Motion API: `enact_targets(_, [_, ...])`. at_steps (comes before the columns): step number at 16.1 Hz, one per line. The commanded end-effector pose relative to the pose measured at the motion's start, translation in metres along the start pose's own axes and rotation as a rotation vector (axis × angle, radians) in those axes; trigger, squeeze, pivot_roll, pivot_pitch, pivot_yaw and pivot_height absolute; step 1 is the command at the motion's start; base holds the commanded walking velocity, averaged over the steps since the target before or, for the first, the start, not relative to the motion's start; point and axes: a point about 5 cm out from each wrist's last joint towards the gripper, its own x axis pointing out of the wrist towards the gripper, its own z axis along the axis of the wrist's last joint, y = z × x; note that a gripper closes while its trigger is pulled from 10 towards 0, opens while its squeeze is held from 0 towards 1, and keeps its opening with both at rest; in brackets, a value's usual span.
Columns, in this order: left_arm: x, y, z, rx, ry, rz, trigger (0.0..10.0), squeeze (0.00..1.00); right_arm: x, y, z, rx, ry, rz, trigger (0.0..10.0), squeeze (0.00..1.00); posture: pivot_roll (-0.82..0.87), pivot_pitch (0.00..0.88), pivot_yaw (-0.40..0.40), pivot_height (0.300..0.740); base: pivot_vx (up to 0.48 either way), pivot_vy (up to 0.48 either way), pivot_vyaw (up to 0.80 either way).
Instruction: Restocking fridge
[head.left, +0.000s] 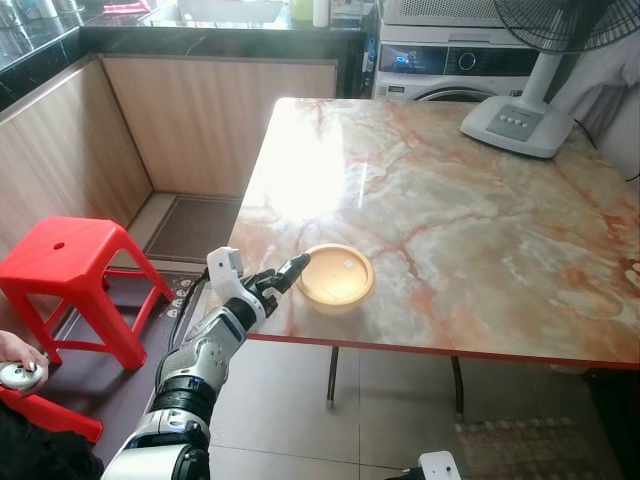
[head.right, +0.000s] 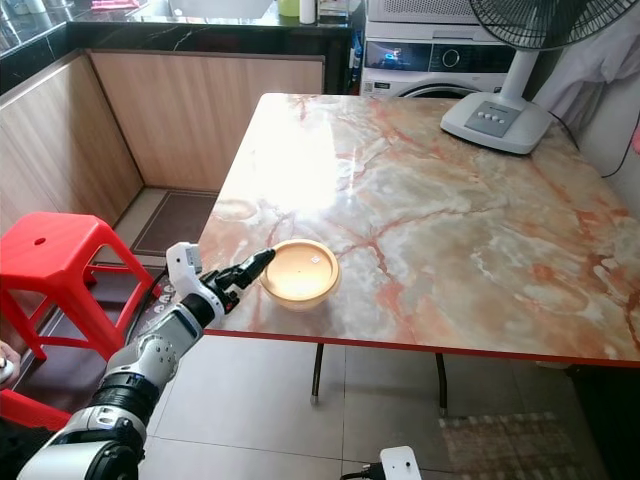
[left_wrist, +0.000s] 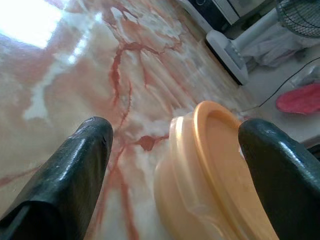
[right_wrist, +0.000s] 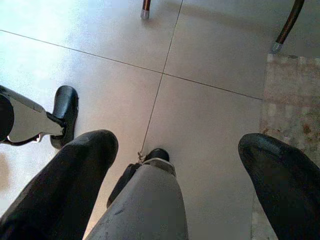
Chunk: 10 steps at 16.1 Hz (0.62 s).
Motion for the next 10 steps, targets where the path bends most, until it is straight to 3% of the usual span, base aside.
enact_targets(1, [0.004, -0.003, 0.002, -0.016, 0.010, -0.020, 10.0, 0.00, 0.000, -0.002, 0.000, 0.009, -0.005, -0.004, 10.0, 0.00, 0.01, 0.000, -0.013, 0.740, 0.000, 0.000, 0.00])
enact_targets(5, [0.010, -0.007, -0.001, 0.013, 0.049, -0.030, 10.0, 0.00, 0.000, -0.002, 0.001, 0.013, -0.009, -0.004, 10.0, 0.00, 0.01, 0.000, -0.014, 0.740, 0.000, 0.000, 0.00])
enact_targets(10, [0.017, -0.015, -0.012, -0.023, 0.117, -0.106, 10.0, 0.00, 0.000, -0.002, 0.001, 0.013, -0.009, -0.004, 10.0, 0.00, 0.01, 0.000, -0.014, 0.740, 0.000, 0.000, 0.00])
